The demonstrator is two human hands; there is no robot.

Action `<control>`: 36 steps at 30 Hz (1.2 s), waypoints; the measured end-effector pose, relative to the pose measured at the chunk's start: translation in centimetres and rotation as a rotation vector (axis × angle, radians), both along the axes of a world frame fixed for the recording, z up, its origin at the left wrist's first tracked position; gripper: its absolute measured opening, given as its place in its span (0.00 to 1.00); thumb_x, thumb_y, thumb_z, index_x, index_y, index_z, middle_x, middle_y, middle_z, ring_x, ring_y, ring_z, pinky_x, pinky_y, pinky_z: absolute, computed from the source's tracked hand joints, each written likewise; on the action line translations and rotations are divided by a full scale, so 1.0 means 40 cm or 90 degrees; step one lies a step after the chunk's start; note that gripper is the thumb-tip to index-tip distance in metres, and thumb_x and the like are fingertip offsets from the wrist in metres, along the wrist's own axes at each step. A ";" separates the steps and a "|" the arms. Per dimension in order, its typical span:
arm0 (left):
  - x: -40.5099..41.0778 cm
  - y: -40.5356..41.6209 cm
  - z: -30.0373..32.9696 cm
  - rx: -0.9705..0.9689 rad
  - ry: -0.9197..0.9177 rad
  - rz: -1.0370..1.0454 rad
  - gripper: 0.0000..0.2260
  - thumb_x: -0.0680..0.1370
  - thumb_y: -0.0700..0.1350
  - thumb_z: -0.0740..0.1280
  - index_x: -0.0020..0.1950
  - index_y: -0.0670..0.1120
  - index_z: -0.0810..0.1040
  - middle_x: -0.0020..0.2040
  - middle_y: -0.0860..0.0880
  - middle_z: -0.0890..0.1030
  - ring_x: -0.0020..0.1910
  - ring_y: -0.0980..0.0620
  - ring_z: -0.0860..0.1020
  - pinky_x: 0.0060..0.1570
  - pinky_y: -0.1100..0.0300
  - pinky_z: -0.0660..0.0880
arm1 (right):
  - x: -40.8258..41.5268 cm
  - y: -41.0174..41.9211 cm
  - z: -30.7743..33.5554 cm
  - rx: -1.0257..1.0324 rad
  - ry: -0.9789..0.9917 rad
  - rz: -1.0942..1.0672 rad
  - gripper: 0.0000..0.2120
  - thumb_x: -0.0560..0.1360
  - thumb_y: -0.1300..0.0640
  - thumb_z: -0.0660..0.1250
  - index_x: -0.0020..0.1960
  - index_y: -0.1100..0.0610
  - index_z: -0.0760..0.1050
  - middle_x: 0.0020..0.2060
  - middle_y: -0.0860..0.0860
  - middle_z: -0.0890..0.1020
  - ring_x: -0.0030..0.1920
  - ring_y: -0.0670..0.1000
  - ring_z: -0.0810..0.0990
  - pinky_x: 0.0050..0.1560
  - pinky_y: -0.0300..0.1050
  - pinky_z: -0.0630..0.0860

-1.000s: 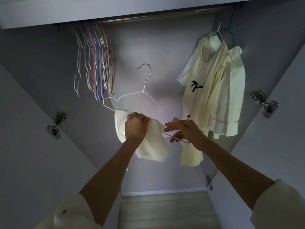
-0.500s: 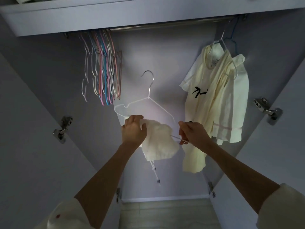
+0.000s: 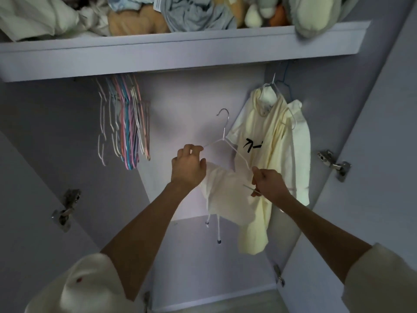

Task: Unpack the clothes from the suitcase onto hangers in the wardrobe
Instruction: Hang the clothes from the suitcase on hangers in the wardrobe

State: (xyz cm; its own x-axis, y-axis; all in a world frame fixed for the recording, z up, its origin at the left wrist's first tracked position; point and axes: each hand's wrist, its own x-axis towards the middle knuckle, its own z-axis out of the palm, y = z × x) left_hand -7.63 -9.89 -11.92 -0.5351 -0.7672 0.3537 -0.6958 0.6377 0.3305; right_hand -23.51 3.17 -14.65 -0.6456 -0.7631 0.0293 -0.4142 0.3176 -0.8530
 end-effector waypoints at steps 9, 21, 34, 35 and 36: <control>-0.051 -0.023 0.208 -0.367 0.065 -0.058 0.18 0.71 0.38 0.65 0.61 0.41 0.75 0.61 0.39 0.75 0.58 0.39 0.74 0.52 0.50 0.72 | -0.058 -0.054 0.161 -0.093 0.014 -0.057 0.15 0.79 0.62 0.51 0.37 0.61 0.71 0.44 0.53 0.75 0.27 0.51 0.78 0.36 0.41 0.75; -0.175 -0.062 0.302 -0.454 -0.039 0.066 0.35 0.76 0.48 0.60 0.77 0.51 0.43 0.77 0.41 0.44 0.75 0.37 0.42 0.71 0.37 0.44 | -0.244 -0.153 0.203 -0.070 0.191 -0.107 0.17 0.82 0.57 0.49 0.48 0.65 0.73 0.44 0.63 0.82 0.44 0.63 0.82 0.38 0.41 0.75; -0.261 -0.161 0.237 -0.614 0.049 0.190 0.40 0.69 0.46 0.68 0.76 0.50 0.50 0.76 0.39 0.56 0.74 0.33 0.54 0.67 0.34 0.45 | -0.443 -0.294 0.157 0.072 0.145 -0.093 0.12 0.79 0.62 0.57 0.59 0.67 0.71 0.56 0.60 0.78 0.57 0.57 0.79 0.40 0.40 0.75; -0.261 -0.163 0.237 -0.618 0.050 0.192 0.39 0.69 0.46 0.68 0.76 0.50 0.51 0.75 0.39 0.57 0.73 0.33 0.54 0.67 0.34 0.46 | -0.458 -0.295 0.142 0.087 0.153 -0.108 0.15 0.79 0.61 0.56 0.63 0.67 0.69 0.59 0.60 0.77 0.59 0.59 0.77 0.44 0.43 0.75; -0.261 -0.161 0.237 -0.623 0.053 0.193 0.39 0.68 0.46 0.68 0.75 0.50 0.52 0.75 0.39 0.57 0.73 0.33 0.55 0.67 0.34 0.48 | -0.470 -0.294 0.133 0.095 0.194 -0.103 0.16 0.80 0.61 0.55 0.64 0.68 0.68 0.59 0.62 0.77 0.59 0.60 0.76 0.45 0.44 0.76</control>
State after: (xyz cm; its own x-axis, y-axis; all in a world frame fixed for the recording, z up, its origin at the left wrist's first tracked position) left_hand -18.07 -16.33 -2.45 -0.3122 -0.2216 0.9238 -0.8710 0.4551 -0.1852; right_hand -42.30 -8.61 -9.31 -0.7364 -0.6628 0.1355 -0.5768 0.5105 -0.6378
